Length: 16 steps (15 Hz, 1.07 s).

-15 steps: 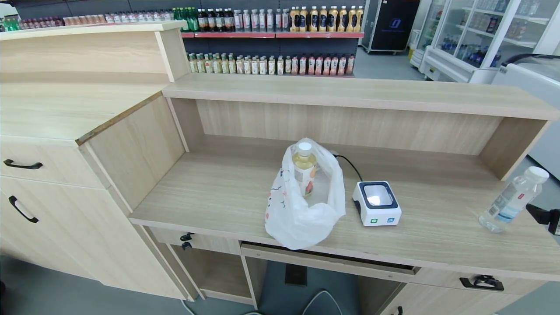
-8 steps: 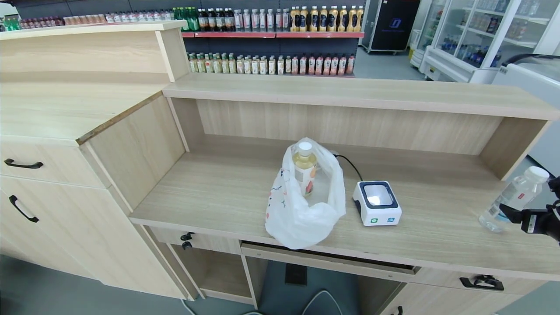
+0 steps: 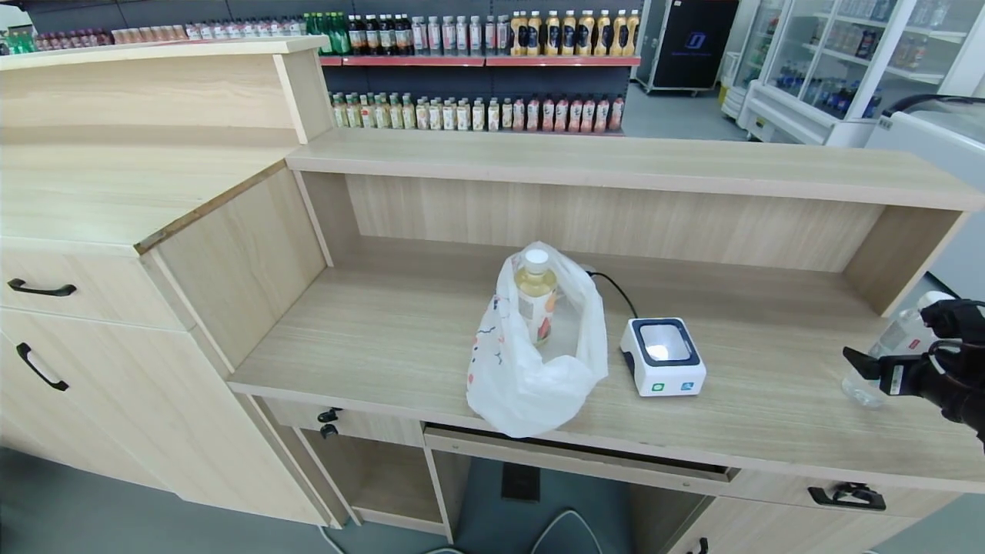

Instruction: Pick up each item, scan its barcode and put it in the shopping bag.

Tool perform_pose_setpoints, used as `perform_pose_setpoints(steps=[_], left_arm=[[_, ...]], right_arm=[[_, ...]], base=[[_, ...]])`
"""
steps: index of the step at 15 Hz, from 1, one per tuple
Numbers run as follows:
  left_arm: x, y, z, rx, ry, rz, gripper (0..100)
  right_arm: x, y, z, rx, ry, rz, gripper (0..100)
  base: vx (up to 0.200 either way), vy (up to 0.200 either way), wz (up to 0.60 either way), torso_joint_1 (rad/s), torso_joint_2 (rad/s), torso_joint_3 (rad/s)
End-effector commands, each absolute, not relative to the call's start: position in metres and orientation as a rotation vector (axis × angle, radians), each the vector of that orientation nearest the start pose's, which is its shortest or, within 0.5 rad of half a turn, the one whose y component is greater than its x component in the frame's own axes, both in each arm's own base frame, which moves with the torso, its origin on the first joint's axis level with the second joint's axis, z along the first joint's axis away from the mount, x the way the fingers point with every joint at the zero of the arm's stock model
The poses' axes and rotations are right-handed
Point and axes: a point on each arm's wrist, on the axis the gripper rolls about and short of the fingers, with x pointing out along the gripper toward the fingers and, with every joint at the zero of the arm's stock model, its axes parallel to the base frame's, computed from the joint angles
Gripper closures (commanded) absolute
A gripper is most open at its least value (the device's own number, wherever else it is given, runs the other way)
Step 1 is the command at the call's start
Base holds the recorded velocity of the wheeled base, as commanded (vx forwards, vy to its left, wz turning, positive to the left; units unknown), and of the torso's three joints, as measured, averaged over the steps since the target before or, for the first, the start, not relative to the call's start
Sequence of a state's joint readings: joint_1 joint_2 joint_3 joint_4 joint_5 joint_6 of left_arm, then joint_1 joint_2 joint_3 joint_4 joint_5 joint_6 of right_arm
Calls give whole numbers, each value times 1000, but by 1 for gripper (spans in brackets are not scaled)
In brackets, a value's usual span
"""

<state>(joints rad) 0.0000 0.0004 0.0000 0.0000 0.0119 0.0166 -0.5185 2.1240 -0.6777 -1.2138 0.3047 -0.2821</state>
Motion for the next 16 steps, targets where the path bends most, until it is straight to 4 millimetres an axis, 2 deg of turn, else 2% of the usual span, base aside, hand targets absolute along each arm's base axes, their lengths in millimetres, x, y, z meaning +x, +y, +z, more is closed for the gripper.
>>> perform_pose_setpoints(steps=[1,8,12,13,16], left_arm=[[-23,0,75,17,0,12,100],[-23,0,75,17,0,12,100],[-23,0,75,17,0,12,100],[-23,0,75,17,0,12,100],[-23,0,75,15,0,12,100]], right_arm=[[323,-174,63,-198,230,-177,0],[338,-175,52,-210,239,-179,0],[345,-178,52,-213,221,-173,0],[346,-178,52,-213,218,-172,100],[350,-181,50,-206,203,-144,100]], base=[[0,0,0,0,0,0],[0,0,0,0,0,0],[0,0,0,0,0,0],[0,0,0,0,0,0],[0,0,0,0,0,0]])
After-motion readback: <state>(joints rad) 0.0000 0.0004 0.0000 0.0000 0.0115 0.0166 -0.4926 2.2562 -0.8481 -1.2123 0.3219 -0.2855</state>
